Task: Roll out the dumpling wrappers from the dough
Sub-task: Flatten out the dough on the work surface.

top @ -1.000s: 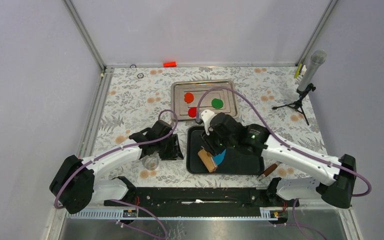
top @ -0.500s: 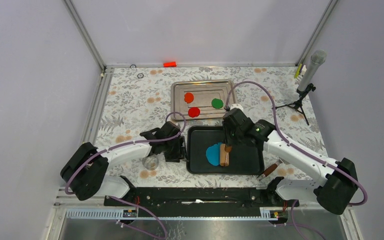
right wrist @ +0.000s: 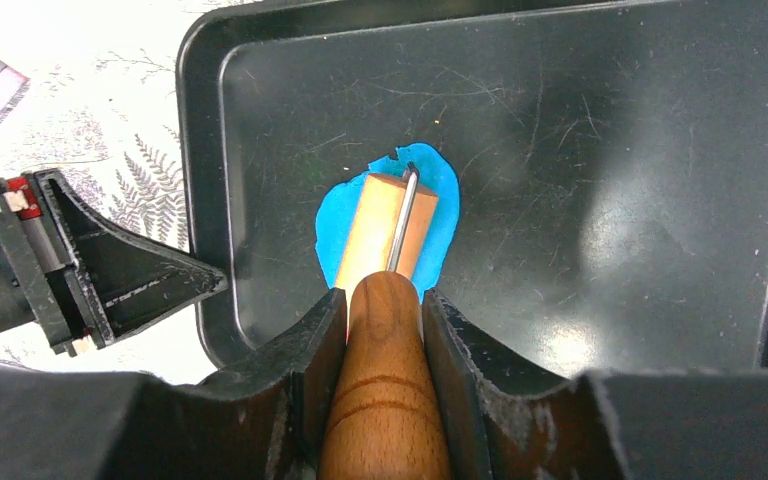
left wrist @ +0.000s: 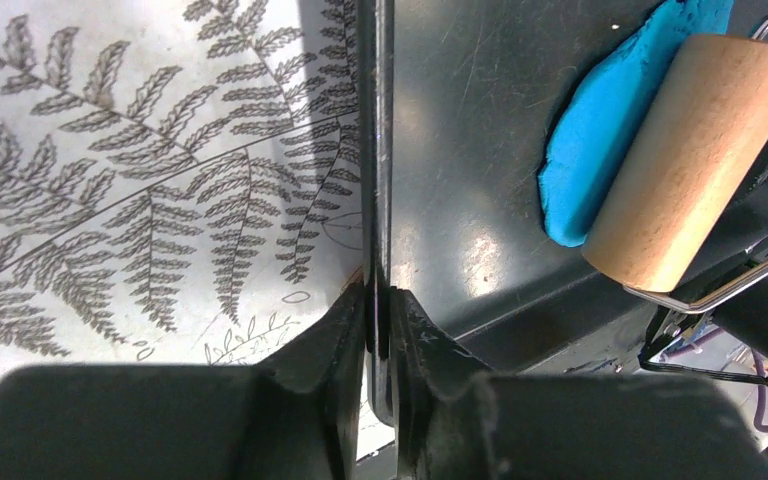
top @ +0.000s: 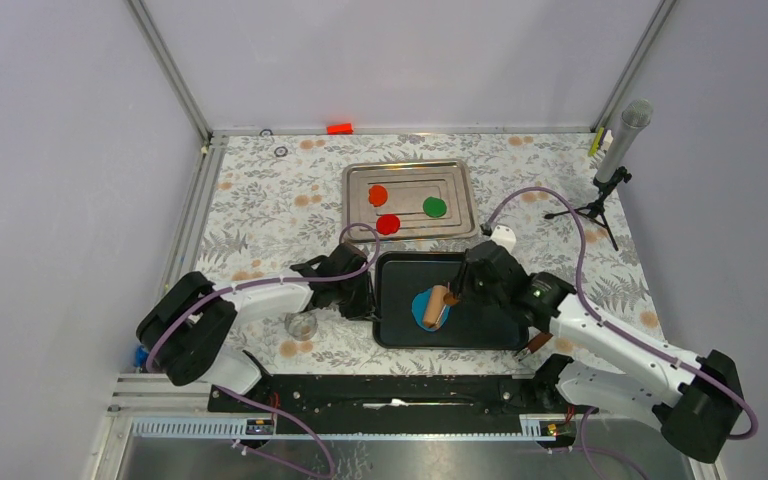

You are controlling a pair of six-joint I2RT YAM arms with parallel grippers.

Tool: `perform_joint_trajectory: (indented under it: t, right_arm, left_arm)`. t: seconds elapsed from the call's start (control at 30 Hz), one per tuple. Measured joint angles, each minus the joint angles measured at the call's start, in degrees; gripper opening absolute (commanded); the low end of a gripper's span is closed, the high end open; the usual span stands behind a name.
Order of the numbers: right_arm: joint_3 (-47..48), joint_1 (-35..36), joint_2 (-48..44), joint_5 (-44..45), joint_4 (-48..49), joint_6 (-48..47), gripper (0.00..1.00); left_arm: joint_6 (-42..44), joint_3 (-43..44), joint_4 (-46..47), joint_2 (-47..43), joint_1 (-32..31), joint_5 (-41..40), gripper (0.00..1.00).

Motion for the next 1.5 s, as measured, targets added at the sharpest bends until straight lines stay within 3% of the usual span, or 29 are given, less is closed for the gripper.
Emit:
perform_joint_trajectory:
  t: [0.1,0.43,0.67,0.97,1.27,1.5]
  right_arm:
    - [-3.0,1.5,-2.6,1.5,2.6,-0.1,0.0]
    - [-3.8,12.6,-3.5,14.8,3.3,1.5,0.0]
    - [-3.9,13.4,-3.3,17.3,1.4,2.8,0.0]
    - [-4.7,13.4,3.3,17.4,13.1,5.2,0.0]
    - [-3.8,10.7,-1.1,13.6,2.5,9.9,0.0]
    - [-0.5,10.1,1.6,13.4,-2.4,11.8,0.0]
  left_arm:
    - [-0.1,0.0,1.3,0.9,0.0,0.7,0.0]
    - [-0.2,0.0,1.4,1.0,0.0,1.5,0.0]
    - [-0.2,0.0,1.4,1.0,0.1,1.6,0.0]
    - [-0.3,-0.4,1.9,0.8,0.2,1.7,0.0]
    - [-0.3,-0.5,2.1,0.7,0.1,1.7,0.0]
    - [-0.5,-0.8,2.3,0.5,0.1,1.7,0.0]
